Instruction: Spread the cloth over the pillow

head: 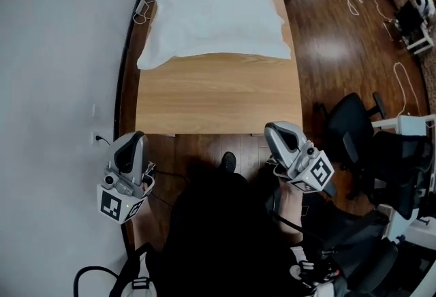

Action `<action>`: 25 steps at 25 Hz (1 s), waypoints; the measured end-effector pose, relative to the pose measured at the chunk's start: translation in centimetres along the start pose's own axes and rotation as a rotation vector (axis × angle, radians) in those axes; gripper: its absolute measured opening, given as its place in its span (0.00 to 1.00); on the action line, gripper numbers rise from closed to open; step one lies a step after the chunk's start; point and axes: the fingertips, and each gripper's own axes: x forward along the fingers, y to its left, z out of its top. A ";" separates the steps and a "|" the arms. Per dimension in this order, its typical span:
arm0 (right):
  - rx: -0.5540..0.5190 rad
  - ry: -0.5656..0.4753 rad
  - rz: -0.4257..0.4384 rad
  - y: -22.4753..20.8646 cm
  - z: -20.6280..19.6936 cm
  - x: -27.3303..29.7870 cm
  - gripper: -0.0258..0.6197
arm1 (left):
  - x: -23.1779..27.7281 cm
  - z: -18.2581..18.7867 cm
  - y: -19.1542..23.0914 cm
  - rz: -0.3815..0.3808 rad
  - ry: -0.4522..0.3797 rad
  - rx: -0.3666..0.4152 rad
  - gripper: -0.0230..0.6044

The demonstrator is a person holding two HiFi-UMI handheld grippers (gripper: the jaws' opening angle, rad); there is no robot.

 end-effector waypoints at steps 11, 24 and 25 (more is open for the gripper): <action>-0.064 0.054 -0.041 2.7 -1.9 1.4 0.04 | 2.1 -5.5 -3.7 -0.207 0.001 -0.184 0.04; -0.082 0.065 0.033 2.5 -0.6 -0.2 0.04 | 2.6 -5.3 -7.1 -0.177 0.016 -0.150 0.04; -0.078 0.069 0.039 2.4 -0.8 -0.3 0.04 | 2.5 -5.4 -7.2 -0.170 0.018 -0.150 0.04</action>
